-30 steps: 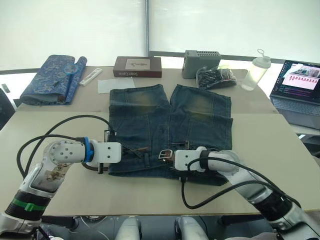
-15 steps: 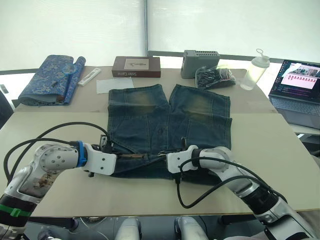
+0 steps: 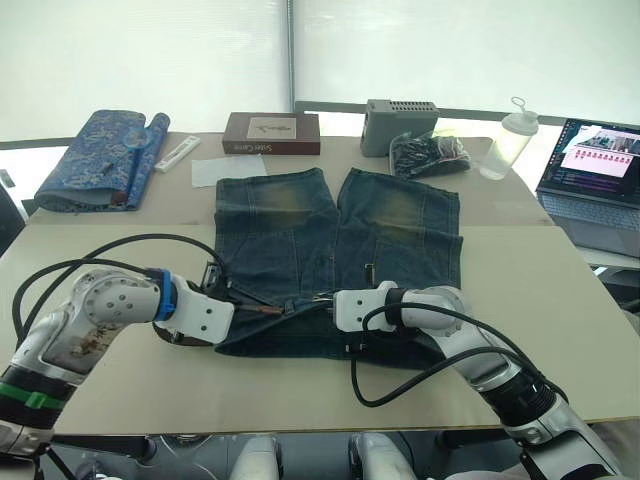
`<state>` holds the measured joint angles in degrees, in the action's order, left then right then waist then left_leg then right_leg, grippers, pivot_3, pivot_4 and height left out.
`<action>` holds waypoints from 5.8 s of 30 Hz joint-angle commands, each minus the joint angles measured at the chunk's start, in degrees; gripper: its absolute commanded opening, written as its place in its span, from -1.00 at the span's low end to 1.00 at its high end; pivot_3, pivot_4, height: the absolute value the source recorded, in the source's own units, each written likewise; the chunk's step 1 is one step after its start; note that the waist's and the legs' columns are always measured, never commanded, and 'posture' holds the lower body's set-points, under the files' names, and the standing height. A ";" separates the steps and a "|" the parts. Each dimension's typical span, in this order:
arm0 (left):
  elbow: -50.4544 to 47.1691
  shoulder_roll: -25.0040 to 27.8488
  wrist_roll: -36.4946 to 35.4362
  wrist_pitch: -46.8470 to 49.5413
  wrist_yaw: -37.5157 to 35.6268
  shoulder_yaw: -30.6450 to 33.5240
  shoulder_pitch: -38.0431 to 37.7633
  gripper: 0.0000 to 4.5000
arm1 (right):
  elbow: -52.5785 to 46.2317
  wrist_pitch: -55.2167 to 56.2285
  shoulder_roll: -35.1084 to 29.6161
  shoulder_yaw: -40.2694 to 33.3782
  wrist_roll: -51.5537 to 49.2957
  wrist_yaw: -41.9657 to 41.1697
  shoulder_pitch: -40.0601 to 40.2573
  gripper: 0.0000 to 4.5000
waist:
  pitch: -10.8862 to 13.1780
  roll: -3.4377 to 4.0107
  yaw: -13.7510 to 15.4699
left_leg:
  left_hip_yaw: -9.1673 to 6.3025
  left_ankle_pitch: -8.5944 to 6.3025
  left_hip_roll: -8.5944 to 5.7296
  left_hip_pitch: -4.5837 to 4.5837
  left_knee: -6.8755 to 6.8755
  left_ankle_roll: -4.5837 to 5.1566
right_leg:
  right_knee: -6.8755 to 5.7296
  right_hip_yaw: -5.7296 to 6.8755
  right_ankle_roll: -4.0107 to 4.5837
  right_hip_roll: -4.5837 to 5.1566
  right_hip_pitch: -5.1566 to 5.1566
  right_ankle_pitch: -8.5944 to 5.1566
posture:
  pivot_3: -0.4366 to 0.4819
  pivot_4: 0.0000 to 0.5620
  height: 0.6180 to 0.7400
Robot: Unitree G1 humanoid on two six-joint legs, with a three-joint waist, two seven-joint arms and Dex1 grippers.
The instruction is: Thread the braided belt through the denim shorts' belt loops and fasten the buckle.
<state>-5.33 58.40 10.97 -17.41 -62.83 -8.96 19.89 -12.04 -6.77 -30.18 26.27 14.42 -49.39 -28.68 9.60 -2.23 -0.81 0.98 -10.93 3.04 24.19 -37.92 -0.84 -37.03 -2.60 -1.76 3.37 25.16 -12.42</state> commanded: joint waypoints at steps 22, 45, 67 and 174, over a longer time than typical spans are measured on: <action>-19.79 -17.02 1.74 26.30 9.13 -0.82 -10.20 -1.00 | -5.60 -13.33 4.13 -3.02 -3.56 -2.70 -0.28 -0.85 | 0.00 0.00 0.10 | -0.02 0.00 -0.03 0.00 0.00 0.00 | 0.02 -0.02 -0.18 0.02 -0.04 0.09 | -0.05 -0.47 0.63; -27.92 -24.87 -17.39 41.03 11.84 5.61 -19.13 -1.00 | -11.42 -39.22 6.31 -7.00 -9.70 -1.17 -2.33 -0.85 | 0.00 0.01 -0.02 | -0.13 0.00 -0.02 0.00 0.00 0.00 | 0.00 0.02 0.05 0.01 -0.02 -0.05 | -0.05 -0.47 0.63; -20.90 -29.60 -21.08 45.23 17.03 0.94 -9.49 -1.00 | -17.61 -35.07 -2.74 -4.12 -15.73 -4.09 -1.03 -0.63 | 0.01 0.01 0.05 | -0.21 0.00 -0.08 0.05 0.02 0.00 | 0.08 0.02 0.03 0.01 -0.05 -0.08 | -0.05 -0.47 0.63; -16.72 -21.29 -27.34 48.83 19.69 -1.30 7.78 -0.98 | -15.69 -21.13 -10.75 -12.84 -20.09 -7.70 -10.43 -1.00 | 0.41 -0.11 -0.09 | -0.23 0.00 -0.11 0.12 0.11 -0.01 | 0.24 0.02 -0.26 0.00 -0.03 0.05 | -0.05 -0.47 0.63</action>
<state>-22.08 37.29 -16.09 32.46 -44.33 -12.96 27.65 -25.36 -27.01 -41.05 15.31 -3.82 -57.27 -37.90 10.01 -2.34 -0.90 0.74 -10.92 2.94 24.31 -37.80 -0.85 -36.81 -2.57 -2.04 3.37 25.13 -12.36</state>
